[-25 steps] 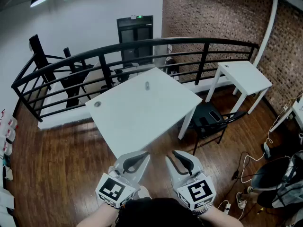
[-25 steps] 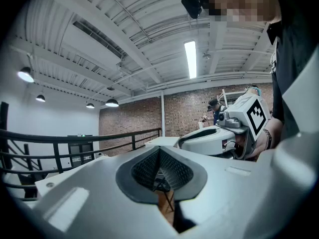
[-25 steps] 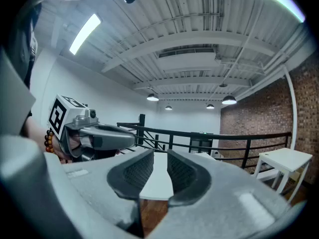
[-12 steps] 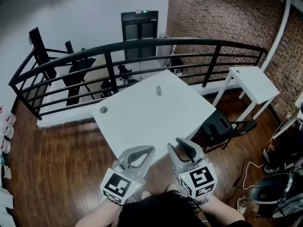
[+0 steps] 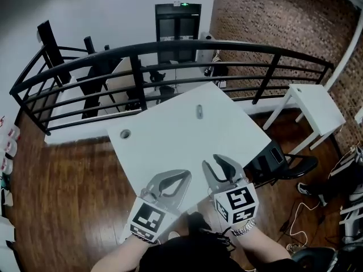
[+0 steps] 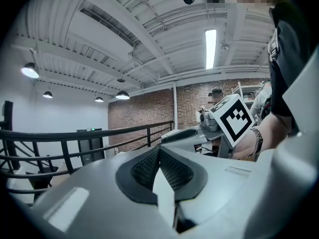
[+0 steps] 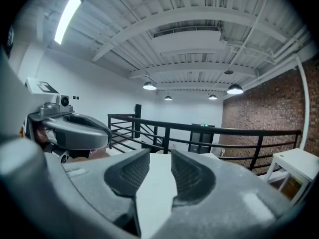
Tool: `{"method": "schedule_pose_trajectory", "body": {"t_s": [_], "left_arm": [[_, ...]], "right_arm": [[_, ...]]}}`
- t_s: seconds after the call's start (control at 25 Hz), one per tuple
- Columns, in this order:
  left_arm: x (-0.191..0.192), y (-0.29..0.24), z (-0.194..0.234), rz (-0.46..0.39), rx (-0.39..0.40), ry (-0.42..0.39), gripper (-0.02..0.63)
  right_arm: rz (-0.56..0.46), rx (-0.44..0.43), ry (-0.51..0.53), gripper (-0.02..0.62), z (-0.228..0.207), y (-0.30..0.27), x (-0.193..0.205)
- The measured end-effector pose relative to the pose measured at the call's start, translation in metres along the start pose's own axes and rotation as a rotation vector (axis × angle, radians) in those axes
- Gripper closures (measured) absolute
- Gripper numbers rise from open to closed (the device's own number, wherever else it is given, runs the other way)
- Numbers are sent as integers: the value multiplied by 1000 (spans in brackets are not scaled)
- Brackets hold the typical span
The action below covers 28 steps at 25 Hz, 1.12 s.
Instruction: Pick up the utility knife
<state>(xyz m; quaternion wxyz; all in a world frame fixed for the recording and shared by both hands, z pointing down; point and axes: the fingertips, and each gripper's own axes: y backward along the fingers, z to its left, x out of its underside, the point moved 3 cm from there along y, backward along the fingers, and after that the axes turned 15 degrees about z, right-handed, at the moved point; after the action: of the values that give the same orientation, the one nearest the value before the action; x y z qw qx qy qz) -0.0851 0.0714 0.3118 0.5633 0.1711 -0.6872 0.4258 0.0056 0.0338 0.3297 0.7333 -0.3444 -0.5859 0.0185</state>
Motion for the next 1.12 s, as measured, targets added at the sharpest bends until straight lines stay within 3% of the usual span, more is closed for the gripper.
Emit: {"method": "schedule_pose_trajectory", "body": {"t_s": [0.24, 0.52, 0.76, 1.12], "left_arm": [[-21, -70, 71, 93, -20, 72, 589], [12, -162, 111, 168, -89, 71, 589], [28, -212, 166, 233, -129, 112, 589], [37, -271, 213, 290, -155, 131, 589]], "right_arm": [[86, -35, -52, 467, -55, -81, -28], [155, -26, -82, 443, -124, -184, 13], [237, -38, -111, 428, -154, -272, 19], [377, -27, -169, 407, -194, -372, 39]]}}
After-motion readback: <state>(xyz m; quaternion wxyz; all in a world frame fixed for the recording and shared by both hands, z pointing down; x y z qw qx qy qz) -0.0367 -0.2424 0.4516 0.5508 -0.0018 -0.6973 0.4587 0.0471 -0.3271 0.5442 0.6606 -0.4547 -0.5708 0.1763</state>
